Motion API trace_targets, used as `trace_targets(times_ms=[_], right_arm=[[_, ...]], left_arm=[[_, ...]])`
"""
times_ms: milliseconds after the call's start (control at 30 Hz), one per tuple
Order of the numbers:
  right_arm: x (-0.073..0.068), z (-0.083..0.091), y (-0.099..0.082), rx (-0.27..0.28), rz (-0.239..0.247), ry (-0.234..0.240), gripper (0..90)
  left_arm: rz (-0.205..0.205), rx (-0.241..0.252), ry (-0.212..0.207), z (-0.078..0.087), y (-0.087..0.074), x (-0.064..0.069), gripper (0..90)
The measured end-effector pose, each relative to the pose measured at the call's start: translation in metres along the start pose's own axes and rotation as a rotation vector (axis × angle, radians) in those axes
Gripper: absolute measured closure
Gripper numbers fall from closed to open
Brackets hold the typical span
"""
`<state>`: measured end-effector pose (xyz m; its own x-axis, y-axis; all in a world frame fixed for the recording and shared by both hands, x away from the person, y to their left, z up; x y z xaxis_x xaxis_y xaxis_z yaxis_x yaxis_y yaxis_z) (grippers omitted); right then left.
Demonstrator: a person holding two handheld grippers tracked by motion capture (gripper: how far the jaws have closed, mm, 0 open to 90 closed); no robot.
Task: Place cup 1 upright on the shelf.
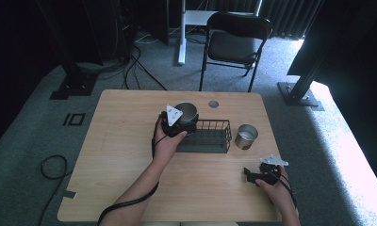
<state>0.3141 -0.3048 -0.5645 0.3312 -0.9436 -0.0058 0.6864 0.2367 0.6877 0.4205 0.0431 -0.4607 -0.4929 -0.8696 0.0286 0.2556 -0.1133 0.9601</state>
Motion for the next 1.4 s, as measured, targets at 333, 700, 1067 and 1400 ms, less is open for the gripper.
trace_targets(times_ms=[333, 700, 1067, 1400], right_arm=[[0.0, 0.0, 0.0, 0.0, -0.001, 0.0, 12.5], [0.0, 0.0, 0.0, 0.0, 0.0, 0.0, 12.5], [0.0, 0.0, 0.0, 0.0, 0.0, 0.0, 12.4], [0.0, 0.0, 0.0, 0.0, 0.0, 0.0, 12.4]], left_arm=[[0.002, -0.024, 0.001, -0.005, -0.012, 0.001, 13.4], [-0.007, -0.041, 0.014, -0.01, -0.023, 0.001, 13.4], [-0.051, -0.057, 0.034, -0.01, -0.024, 0.004, 12.9], [-0.062, -0.12, -0.035, -0.002, -0.02, 0.005, 2.3]])
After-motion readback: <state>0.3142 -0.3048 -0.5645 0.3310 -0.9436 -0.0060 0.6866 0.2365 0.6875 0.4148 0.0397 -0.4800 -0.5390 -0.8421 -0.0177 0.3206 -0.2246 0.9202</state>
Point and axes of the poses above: each handheld gripper's, and its own axes: z roughly backward along the jaws, y roughly out of its top, x roughly to its right, the point moved 1 cm from there along -z, roughly forward along the jaws, and after that the axes turned 3 degrees about -x, right-handed, at the moved point
